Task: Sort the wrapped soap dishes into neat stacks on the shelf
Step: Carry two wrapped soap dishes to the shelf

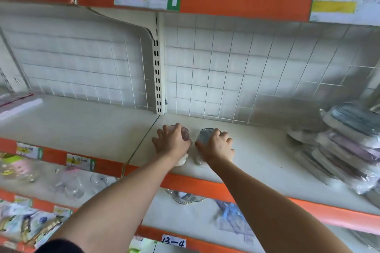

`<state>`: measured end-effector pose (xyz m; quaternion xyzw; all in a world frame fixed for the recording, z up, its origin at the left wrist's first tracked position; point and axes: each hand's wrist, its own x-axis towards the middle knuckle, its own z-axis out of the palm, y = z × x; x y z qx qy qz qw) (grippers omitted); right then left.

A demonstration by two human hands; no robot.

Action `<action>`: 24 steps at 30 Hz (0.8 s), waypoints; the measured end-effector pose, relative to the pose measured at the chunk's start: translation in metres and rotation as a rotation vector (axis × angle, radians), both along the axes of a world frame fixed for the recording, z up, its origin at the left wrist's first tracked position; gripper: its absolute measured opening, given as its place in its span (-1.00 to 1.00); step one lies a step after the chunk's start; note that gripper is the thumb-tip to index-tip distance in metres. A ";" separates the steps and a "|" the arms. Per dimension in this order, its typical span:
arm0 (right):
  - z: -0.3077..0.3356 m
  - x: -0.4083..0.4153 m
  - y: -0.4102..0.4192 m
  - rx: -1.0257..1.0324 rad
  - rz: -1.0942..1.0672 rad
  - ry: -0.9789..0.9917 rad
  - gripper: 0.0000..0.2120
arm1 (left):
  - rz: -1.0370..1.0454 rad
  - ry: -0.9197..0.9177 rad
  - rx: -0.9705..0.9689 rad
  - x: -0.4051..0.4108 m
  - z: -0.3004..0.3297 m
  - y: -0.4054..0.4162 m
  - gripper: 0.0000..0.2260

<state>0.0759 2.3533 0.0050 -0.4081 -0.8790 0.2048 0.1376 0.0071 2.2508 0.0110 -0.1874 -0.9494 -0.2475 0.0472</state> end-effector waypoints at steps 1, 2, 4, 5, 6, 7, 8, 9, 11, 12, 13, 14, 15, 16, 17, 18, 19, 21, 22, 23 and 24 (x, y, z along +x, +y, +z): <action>-0.001 -0.009 0.001 -0.001 -0.006 -0.005 -0.32 | 0.000 0.000 -0.004 -0.010 -0.001 0.001 -0.71; -0.001 -0.017 0.002 0.000 -0.011 -0.006 -0.34 | 0.000 0.001 -0.009 -0.018 -0.002 0.002 -0.71; 0.000 -0.031 0.003 0.006 -0.018 0.000 -0.37 | -0.004 0.008 -0.015 -0.035 -0.003 0.004 -0.72; 0.000 -0.037 0.003 0.018 -0.021 0.000 -0.39 | -0.010 0.008 -0.015 -0.042 -0.004 0.006 -0.72; -0.001 -0.043 0.003 0.039 -0.022 -0.003 -0.40 | -0.015 0.005 -0.014 -0.048 -0.004 0.009 -0.73; -0.001 -0.047 0.004 0.060 -0.025 -0.005 -0.41 | -0.021 -0.006 -0.015 -0.055 -0.006 0.011 -0.74; -0.003 -0.052 0.005 0.075 -0.030 0.000 -0.42 | -0.029 -0.015 -0.019 -0.061 -0.008 0.014 -0.73; -0.004 -0.056 0.007 0.084 -0.036 0.007 -0.44 | -0.036 -0.016 -0.024 -0.065 -0.009 0.016 -0.72; -0.005 -0.063 0.009 0.098 -0.036 0.034 -0.48 | -0.049 0.005 -0.032 -0.073 -0.010 0.021 -0.69; -0.006 -0.066 0.011 0.106 -0.035 0.056 -0.49 | -0.057 0.024 -0.027 -0.076 -0.009 0.023 -0.68; -0.007 -0.068 0.012 0.116 -0.032 0.090 -0.50 | -0.066 0.046 -0.011 -0.080 -0.010 0.026 -0.67; -0.007 -0.069 0.013 0.127 -0.025 0.143 -0.51 | -0.082 0.074 0.018 -0.085 -0.010 0.027 -0.66; -0.008 -0.069 0.013 0.141 -0.004 0.204 -0.51 | -0.120 0.113 0.056 -0.089 -0.010 0.027 -0.65; -0.009 -0.067 0.013 0.155 0.038 0.252 -0.50 | -0.188 0.175 0.098 -0.092 -0.011 0.025 -0.66; -0.011 -0.064 0.013 0.171 0.098 0.269 -0.48 | -0.271 0.255 0.130 -0.095 -0.013 0.023 -0.68; -0.014 -0.060 0.014 0.188 0.166 0.248 -0.44 | -0.349 0.332 0.137 -0.096 -0.015 0.020 -0.71; -0.018 -0.057 0.014 0.213 0.232 0.205 -0.38 | -0.414 0.400 0.122 -0.097 -0.016 0.016 -0.71; -0.023 -0.053 0.014 0.257 0.332 0.092 -0.37 | -0.502 0.451 0.071 -0.097 -0.020 0.009 -0.68; -0.025 -0.053 0.015 0.271 0.355 0.067 -0.36 | -0.522 0.442 0.043 -0.099 -0.022 0.007 -0.65; -0.026 -0.055 0.017 0.278 0.361 0.067 -0.34 | -0.535 0.426 0.008 -0.102 -0.027 0.007 -0.61; -0.026 -0.058 0.016 0.273 0.353 0.083 -0.30 | -0.542 0.416 -0.027 -0.107 -0.031 0.007 -0.57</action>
